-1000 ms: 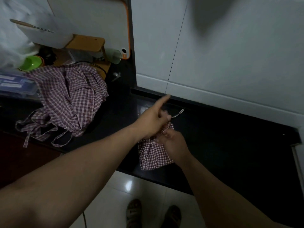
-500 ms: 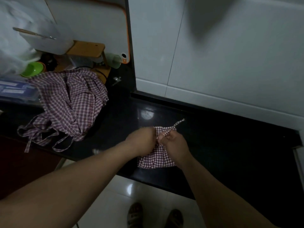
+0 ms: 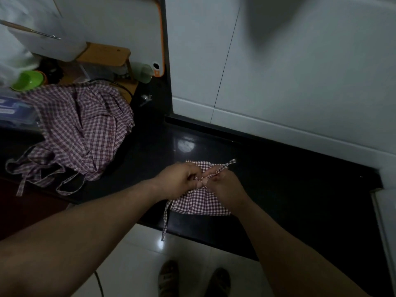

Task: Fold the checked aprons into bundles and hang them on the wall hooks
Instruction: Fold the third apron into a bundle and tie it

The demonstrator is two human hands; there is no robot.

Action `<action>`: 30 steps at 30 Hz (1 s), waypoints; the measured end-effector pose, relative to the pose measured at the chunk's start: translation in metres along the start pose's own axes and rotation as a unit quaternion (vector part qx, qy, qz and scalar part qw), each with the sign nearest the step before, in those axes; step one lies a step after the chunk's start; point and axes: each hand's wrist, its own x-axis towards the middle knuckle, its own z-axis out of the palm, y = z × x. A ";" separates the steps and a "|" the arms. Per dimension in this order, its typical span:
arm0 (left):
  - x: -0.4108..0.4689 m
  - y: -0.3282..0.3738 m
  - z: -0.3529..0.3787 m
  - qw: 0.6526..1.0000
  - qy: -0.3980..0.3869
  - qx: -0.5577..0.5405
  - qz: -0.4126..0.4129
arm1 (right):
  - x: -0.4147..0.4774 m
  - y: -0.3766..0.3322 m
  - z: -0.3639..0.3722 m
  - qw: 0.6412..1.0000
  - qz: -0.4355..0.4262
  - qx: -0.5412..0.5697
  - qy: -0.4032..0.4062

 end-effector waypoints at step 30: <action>-0.013 -0.020 -0.025 0.962 -0.052 0.232 0.136 | -0.016 0.028 0.015 0.962 0.071 -0.166 0.202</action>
